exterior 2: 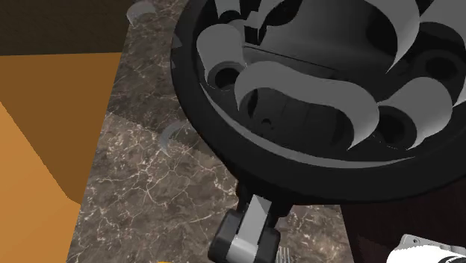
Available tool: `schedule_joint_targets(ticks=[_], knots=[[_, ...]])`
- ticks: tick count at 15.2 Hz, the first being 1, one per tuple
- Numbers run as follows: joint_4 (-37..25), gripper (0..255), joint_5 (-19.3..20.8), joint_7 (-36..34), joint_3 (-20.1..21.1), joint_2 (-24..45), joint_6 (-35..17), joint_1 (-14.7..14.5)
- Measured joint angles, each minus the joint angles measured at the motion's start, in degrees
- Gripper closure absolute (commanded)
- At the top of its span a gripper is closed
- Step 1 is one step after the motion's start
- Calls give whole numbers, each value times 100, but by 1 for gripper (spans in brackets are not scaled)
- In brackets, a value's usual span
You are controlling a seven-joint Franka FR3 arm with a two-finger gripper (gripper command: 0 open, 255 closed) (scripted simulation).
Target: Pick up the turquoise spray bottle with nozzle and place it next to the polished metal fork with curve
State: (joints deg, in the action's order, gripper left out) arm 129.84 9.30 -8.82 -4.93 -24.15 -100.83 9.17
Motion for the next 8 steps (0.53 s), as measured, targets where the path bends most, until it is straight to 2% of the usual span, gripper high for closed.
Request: schedule_joint_targets(ticks=[8], knots=[[-635, 0, 29, -958, -436, 1193, -806, 563]])
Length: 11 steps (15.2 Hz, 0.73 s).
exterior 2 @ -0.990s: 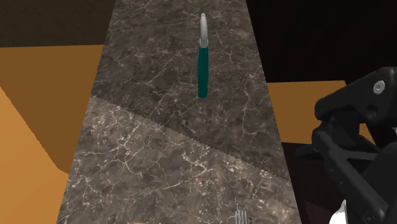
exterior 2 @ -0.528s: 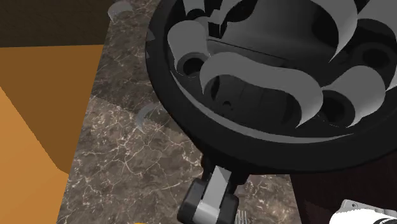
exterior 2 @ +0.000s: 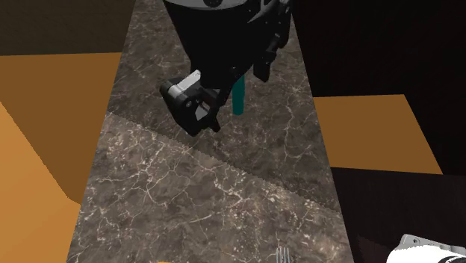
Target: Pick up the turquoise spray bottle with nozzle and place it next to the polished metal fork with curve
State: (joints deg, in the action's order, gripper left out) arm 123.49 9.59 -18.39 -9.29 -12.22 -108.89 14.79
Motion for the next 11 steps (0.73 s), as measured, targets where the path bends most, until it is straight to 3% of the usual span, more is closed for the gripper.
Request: schedule_joint_targets(ticks=[11], knots=[[-955, 0, -240, -1051, -698, 1310, -693, 711]])
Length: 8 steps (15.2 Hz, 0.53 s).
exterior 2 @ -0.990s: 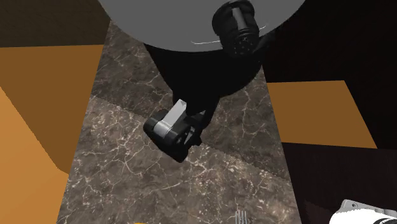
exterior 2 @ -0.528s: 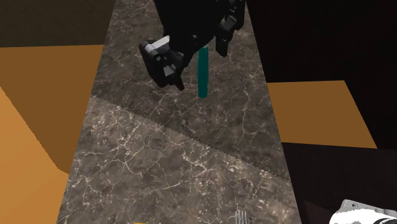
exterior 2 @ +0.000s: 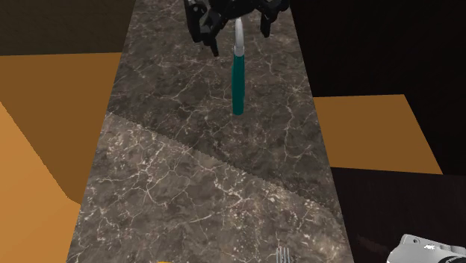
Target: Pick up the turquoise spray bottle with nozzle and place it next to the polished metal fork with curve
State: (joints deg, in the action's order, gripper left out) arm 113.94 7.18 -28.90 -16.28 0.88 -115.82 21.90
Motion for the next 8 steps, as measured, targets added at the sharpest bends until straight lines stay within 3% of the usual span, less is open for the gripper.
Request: schedule_joint_targets(ticks=[8], knots=[[317, 0, -50, -64, -78, 243, -581, 84]])
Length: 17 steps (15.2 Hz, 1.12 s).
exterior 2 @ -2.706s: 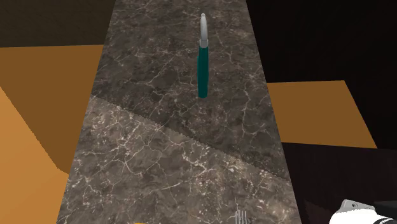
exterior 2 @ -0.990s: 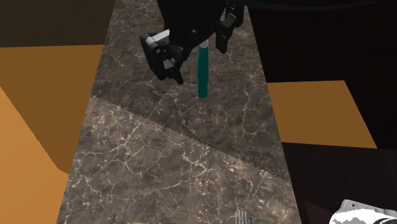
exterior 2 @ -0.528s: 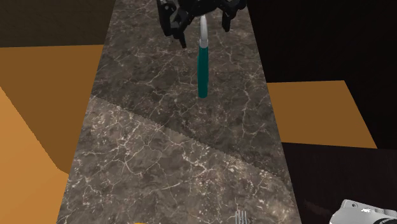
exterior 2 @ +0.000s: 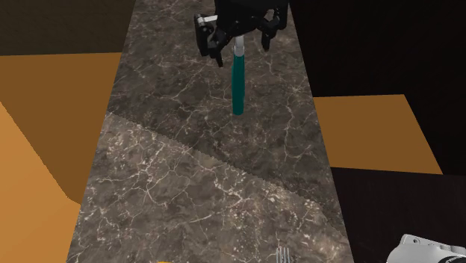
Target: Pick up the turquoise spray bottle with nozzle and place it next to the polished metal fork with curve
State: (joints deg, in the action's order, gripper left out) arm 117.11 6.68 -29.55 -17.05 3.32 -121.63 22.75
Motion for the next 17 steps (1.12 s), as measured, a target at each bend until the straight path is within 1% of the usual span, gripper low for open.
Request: schedule_joint_targets(ticks=[6, 7, 17], knots=[[31, 0, -7, 3, -2, 31, -64, 4], [31, 255, -7, 3, -2, 31, -64, 4], [30, 255, -8, 3, -2, 30, -64, 3]])
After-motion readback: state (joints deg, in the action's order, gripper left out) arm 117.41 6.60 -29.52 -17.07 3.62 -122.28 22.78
